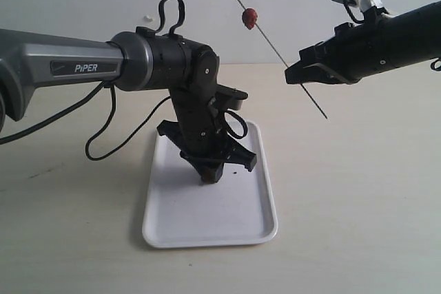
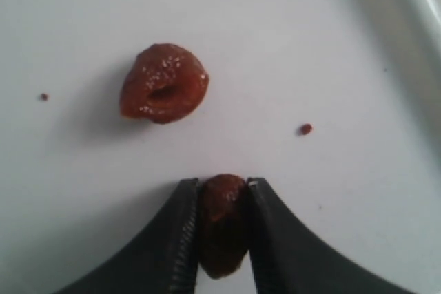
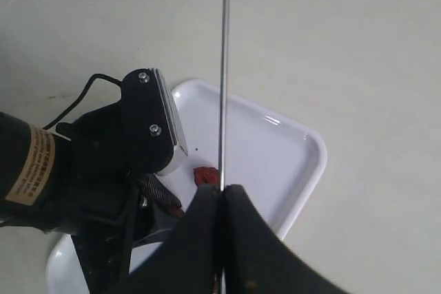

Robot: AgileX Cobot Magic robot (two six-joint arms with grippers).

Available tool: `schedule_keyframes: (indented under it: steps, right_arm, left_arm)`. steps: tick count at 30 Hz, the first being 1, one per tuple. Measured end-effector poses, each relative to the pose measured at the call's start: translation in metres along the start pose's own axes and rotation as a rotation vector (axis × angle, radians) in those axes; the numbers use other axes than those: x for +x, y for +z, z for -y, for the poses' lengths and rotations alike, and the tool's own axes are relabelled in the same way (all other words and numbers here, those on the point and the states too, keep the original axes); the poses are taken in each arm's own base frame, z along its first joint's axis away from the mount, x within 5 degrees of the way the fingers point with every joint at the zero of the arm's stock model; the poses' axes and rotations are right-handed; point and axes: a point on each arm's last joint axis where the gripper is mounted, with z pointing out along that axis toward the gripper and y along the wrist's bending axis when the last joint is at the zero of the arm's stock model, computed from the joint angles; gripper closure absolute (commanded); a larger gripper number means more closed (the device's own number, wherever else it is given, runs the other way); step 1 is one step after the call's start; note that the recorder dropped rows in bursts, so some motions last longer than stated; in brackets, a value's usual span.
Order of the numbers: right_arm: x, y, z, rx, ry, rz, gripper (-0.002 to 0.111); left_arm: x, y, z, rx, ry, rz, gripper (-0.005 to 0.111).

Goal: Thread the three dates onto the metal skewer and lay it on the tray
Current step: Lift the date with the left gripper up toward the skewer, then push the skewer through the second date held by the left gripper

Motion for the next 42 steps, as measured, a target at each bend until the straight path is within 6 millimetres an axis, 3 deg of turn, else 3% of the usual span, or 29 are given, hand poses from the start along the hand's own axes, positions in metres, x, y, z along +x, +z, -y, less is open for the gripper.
schedule_keyframes:
  steps: [8, 15, 22, 28, 32, 42]
  right_arm:
    - [0.000, 0.000, 0.000, 0.000, -0.015, 0.000, 0.108]
    - [0.005, 0.000, 0.002, 0.018, -0.076, -0.053, 0.108]
    - [0.011, -0.001, 0.009, 0.087, -0.181, -0.135, 0.108]
    - [0.020, 0.001, 0.012, 0.077, -0.241, -0.223, 0.108]
    - [0.030, 0.007, 0.016, 0.039, -0.278, -0.282, 0.108]
    - [0.039, 0.010, 0.011, -0.087, -0.388, -0.345, 0.108]
  left_arm:
    - [0.003, -0.005, -0.001, 0.019, 0.041, -0.029, 0.080]
    - [-0.004, -0.037, -0.017, 0.281, 0.011, 0.040, 0.080]
    - [-0.007, -0.076, -0.059, 0.590, -0.046, 0.136, 0.080]
    - [-0.008, -0.097, -0.106, 0.795, -0.112, 0.278, 0.080]
    - [-0.008, -0.105, -0.132, 0.837, -0.177, 0.356, 0.080]
    - [-0.002, -0.110, -0.166, 0.830, -0.240, 0.412, 0.080]
